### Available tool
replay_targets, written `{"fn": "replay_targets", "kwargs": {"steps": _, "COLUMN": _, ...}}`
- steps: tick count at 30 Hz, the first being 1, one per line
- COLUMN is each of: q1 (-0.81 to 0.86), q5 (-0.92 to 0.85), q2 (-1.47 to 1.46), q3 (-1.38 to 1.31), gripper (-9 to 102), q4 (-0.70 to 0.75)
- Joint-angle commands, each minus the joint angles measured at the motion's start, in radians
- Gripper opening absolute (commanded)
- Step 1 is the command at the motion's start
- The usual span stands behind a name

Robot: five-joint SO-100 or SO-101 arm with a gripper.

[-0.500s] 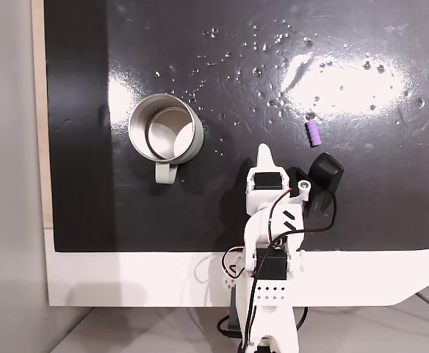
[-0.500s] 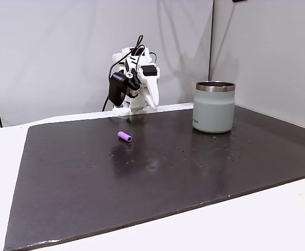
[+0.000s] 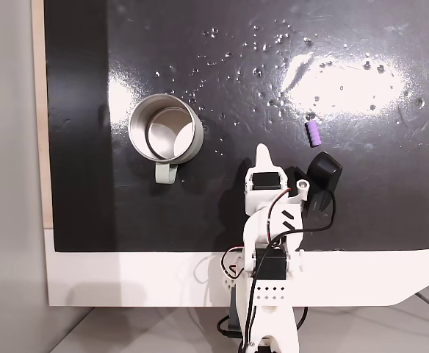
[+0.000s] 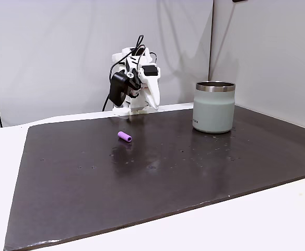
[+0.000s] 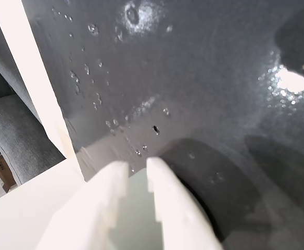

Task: Grasp a pengrip and put it in the cup.

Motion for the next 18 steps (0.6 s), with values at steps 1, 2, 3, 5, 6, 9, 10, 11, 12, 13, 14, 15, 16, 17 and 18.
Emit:
{"fn": "replay_targets", "kwargs": {"steps": 1, "q1": 0.012, "q5": 0.008, "q2": 0.009, "q3": -0.064, "gripper": 0, "q4": 0.009}}
{"fn": "replay_targets", "kwargs": {"steps": 2, "q1": 0.015, "q5": 0.009, "q2": 0.009, "q3": -0.098, "gripper": 0, "q4": 0.018}}
{"fn": "replay_targets", "kwargs": {"steps": 3, "q1": 0.015, "q5": 0.009, "q2": 0.009, "q3": -0.133, "gripper": 0, "q4": 0.032}}
{"fn": "replay_targets", "kwargs": {"steps": 5, "q1": 0.018, "q5": 0.017, "q2": 0.009, "q3": -0.206, "gripper": 0, "q4": 0.054}}
{"fn": "replay_targets", "kwargs": {"steps": 6, "q1": 0.025, "q5": 0.025, "q2": -0.002, "q3": -0.242, "gripper": 0, "q4": 0.064}}
{"fn": "replay_targets", "kwargs": {"steps": 9, "q1": 0.071, "q5": 0.078, "q2": -0.132, "q3": -0.371, "gripper": 0, "q4": 0.086}}
{"fn": "replay_targets", "kwargs": {"steps": 10, "q1": 0.091, "q5": 0.101, "q2": -0.206, "q3": -0.419, "gripper": 0, "q4": 0.094}}
{"fn": "replay_targets", "kwargs": {"steps": 11, "q1": 0.114, "q5": 0.124, "q2": -0.278, "q3": -0.466, "gripper": 0, "q4": 0.1}}
{"fn": "replay_targets", "kwargs": {"steps": 12, "q1": 0.135, "q5": 0.143, "q2": -0.35, "q3": -0.508, "gripper": 0, "q4": 0.104}}
{"fn": "replay_targets", "kwargs": {"steps": 13, "q1": 0.156, "q5": 0.158, "q2": -0.417, "q3": -0.549, "gripper": 0, "q4": 0.109}}
{"fn": "replay_targets", "kwargs": {"steps": 14, "q1": 0.175, "q5": 0.17, "q2": -0.483, "q3": -0.594, "gripper": 0, "q4": 0.123}}
{"fn": "replay_targets", "kwargs": {"steps": 15, "q1": 0.189, "q5": 0.181, "q2": -0.543, "q3": -0.638, "gripper": 0, "q4": 0.138}}
{"fn": "replay_targets", "kwargs": {"steps": 16, "q1": 0.202, "q5": 0.196, "q2": -0.597, "q3": -0.683, "gripper": 0, "q4": 0.155}}
{"fn": "replay_targets", "kwargs": {"steps": 17, "q1": 0.218, "q5": 0.207, "q2": -0.649, "q3": -0.727, "gripper": 0, "q4": 0.173}}
{"fn": "replay_targets", "kwargs": {"steps": 18, "q1": 0.23, "q5": 0.216, "q2": -0.698, "q3": -0.778, "gripper": 0, "q4": 0.196}}
